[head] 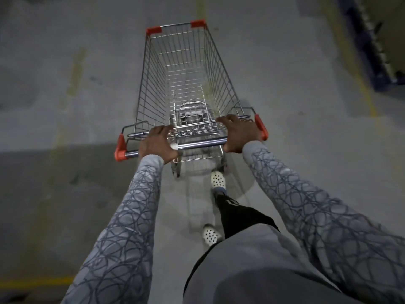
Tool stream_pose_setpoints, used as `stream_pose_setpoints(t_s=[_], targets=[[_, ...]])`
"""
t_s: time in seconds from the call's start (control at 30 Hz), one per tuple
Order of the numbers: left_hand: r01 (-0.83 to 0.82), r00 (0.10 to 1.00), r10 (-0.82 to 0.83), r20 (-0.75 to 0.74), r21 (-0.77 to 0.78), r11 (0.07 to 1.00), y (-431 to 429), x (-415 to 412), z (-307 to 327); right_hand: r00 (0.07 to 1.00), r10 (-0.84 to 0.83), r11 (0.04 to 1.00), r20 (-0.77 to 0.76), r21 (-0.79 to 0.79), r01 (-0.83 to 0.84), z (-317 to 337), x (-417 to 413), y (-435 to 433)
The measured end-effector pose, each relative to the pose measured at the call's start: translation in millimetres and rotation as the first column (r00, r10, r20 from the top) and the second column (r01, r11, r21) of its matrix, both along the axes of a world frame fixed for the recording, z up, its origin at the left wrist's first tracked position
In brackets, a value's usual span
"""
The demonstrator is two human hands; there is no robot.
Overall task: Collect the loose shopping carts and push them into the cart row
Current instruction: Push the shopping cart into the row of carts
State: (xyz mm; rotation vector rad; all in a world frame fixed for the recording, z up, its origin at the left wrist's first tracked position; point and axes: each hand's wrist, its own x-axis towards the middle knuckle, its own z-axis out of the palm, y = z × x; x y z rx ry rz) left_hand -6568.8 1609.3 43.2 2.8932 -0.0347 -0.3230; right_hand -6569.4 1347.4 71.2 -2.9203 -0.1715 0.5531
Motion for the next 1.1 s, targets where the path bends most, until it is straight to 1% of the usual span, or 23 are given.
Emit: stream_pose_setpoints(t_s=[0.2,0.4,0.63,0.9,1.1], targets=[[0.063,0.998,-0.063,0.025,0.000,0.998,0,92,-6,0.997,-0.035,0.999,0.062,-0.028,0.037,-16,84,0],[0.073,0.997,-0.073,0.017,-0.003,0.997,1,213,-1,0.992,-0.085,0.995,0.094,-0.040,0.089,-14,198,4],[0.084,0.996,-0.084,0.018,-0.021,0.996,4,341,-5,0.992,-0.089,0.995,0.092,-0.038,0.092,-16,320,8],[0.116,0.992,-0.117,0.039,0.020,0.993,7,483,-8,0.993,-0.103,0.991,0.063,-0.073,0.108,-20,455,12],[0.149,0.987,-0.149,0.059,-0.001,0.989,6,618,-7,0.978,-0.197,0.979,0.066,-0.042,0.200,-23,581,16]])
